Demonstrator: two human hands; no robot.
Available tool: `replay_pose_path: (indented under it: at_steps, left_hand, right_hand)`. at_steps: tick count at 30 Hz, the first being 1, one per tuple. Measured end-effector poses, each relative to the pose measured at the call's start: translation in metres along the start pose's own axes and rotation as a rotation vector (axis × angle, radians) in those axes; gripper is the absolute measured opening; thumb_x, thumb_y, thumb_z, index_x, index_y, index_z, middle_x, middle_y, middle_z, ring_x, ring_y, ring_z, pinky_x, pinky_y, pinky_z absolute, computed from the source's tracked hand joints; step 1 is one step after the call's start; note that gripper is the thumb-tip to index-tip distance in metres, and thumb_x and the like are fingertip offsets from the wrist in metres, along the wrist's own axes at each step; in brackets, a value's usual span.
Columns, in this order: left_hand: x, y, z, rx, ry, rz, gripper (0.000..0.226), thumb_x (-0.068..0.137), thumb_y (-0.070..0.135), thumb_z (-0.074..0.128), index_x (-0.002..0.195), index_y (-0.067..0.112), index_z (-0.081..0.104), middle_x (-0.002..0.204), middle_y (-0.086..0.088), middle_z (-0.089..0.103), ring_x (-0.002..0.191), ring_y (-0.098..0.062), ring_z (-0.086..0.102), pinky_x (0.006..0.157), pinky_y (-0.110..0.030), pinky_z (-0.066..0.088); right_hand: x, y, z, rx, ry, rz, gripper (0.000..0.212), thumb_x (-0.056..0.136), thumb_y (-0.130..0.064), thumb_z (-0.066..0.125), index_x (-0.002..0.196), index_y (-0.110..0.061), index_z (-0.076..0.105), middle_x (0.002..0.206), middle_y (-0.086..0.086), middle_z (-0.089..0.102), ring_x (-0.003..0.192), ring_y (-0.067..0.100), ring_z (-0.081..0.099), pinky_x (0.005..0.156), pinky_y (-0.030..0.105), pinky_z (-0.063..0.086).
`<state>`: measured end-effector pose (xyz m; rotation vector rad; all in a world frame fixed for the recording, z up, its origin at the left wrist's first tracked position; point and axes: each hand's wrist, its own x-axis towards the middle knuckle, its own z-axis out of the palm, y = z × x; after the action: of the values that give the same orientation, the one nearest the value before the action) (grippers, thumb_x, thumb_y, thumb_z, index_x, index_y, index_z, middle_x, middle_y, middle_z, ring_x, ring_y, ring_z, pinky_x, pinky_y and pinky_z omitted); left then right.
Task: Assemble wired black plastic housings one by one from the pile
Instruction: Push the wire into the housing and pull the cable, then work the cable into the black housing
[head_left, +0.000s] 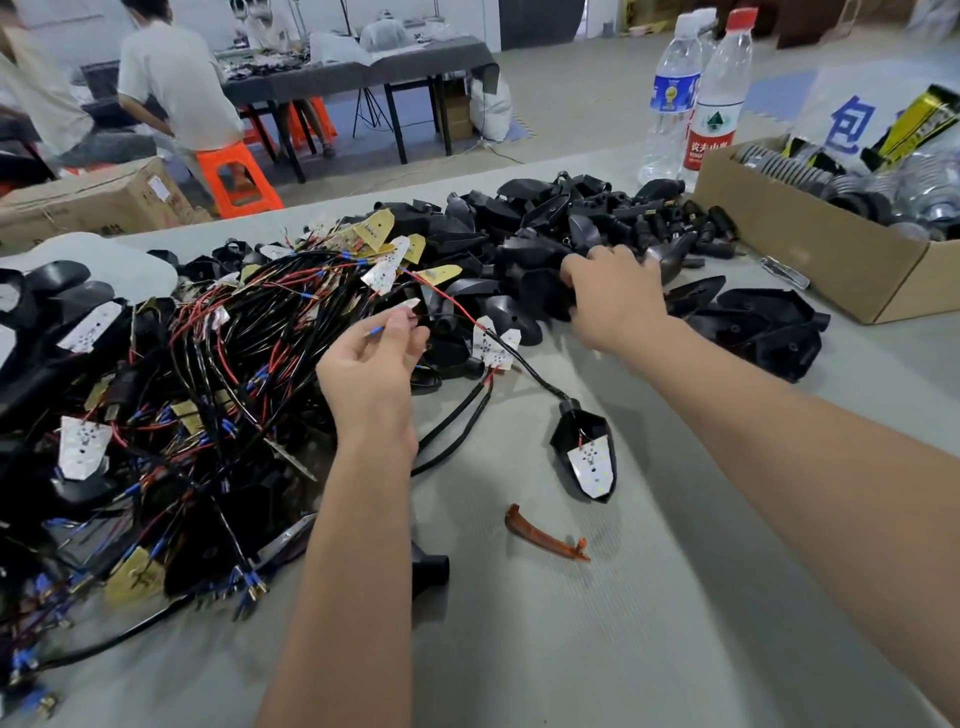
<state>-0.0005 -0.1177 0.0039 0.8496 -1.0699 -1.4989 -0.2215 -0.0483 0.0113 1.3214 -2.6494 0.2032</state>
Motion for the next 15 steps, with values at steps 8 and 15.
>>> replay_pose_path:
  at_steps: [8,15]
  left_hand:
    - [0.002,0.012,-0.005,-0.131,-0.022,-0.044,0.025,0.11,0.022,0.049,0.095,0.011,0.066,0.074,0.003,0.069,0.069,-0.015,0.07,0.066,-0.022,0.057]
    - [0.0,0.006,-0.004,0.071,-0.013,-0.152,0.03,0.111,0.017,0.044,0.083,0.013,0.057,0.094,-0.009,0.076,0.062,-0.012,0.064,0.048,-0.017,0.039]
  right_hand:
    - [0.008,0.007,0.009,0.168,0.172,0.094,0.035,0.09,-0.009,0.067,0.123,-0.019,0.058,0.112,0.004,0.067,0.118,0.032,0.05,0.105,0.053,0.034]
    - [-0.018,0.003,-0.01,0.534,0.463,0.187,0.027,0.103,-0.019,0.055,0.127,-0.015,0.066,0.12,0.006,0.068,0.119,0.029,0.056,0.101,0.048,0.045]
